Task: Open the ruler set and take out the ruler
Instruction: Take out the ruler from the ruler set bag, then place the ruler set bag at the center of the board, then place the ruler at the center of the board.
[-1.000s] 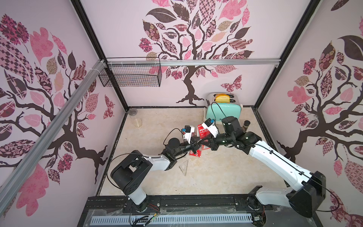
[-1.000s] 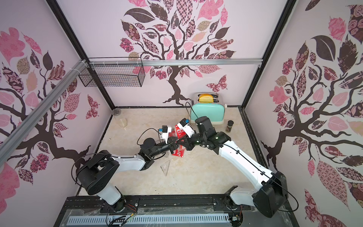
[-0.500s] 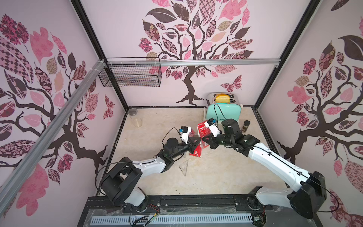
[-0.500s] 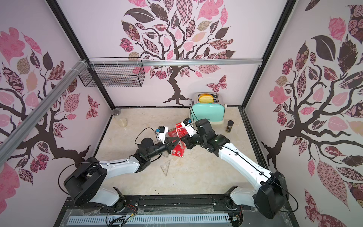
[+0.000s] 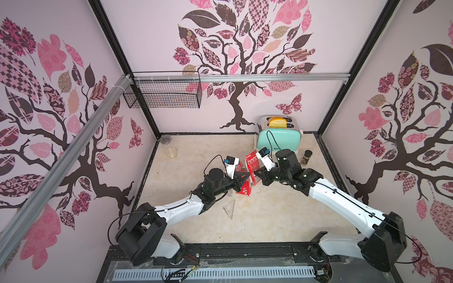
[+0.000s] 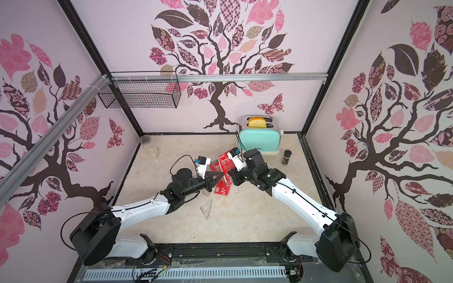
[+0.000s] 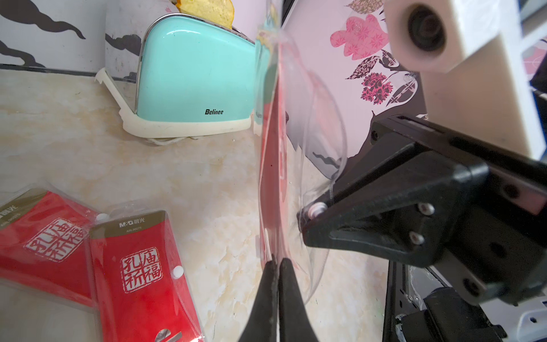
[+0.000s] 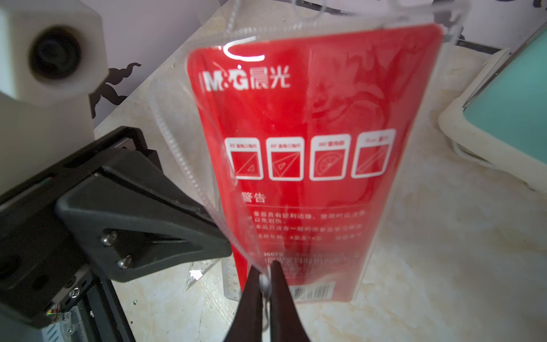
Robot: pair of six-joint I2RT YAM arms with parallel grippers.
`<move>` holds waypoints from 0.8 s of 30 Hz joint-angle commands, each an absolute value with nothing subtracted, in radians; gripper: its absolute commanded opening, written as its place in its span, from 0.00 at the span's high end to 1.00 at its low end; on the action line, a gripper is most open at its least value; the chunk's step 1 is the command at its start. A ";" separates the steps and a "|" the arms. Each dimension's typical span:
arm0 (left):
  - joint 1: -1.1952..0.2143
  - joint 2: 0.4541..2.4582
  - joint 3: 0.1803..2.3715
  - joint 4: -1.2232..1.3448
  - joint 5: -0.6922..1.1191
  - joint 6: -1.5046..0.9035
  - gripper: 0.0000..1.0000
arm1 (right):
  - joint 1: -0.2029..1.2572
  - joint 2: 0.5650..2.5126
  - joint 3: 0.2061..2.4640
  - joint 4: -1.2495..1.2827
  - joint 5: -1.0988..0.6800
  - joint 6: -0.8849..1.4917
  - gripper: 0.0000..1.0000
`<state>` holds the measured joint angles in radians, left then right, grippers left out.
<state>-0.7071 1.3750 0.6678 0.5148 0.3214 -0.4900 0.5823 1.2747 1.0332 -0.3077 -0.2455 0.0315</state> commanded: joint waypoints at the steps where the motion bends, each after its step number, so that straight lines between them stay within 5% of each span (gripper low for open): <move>1: -0.685 1.338 0.699 0.330 0.384 -0.462 1.00 | 0.574 1.269 1.051 -0.275 -0.154 0.000 1.00; 24: -0.572 1.018 0.507 -0.223 0.299 -0.507 1.00 | 0.534 1.306 1.058 -0.488 0.196 0.081 1.00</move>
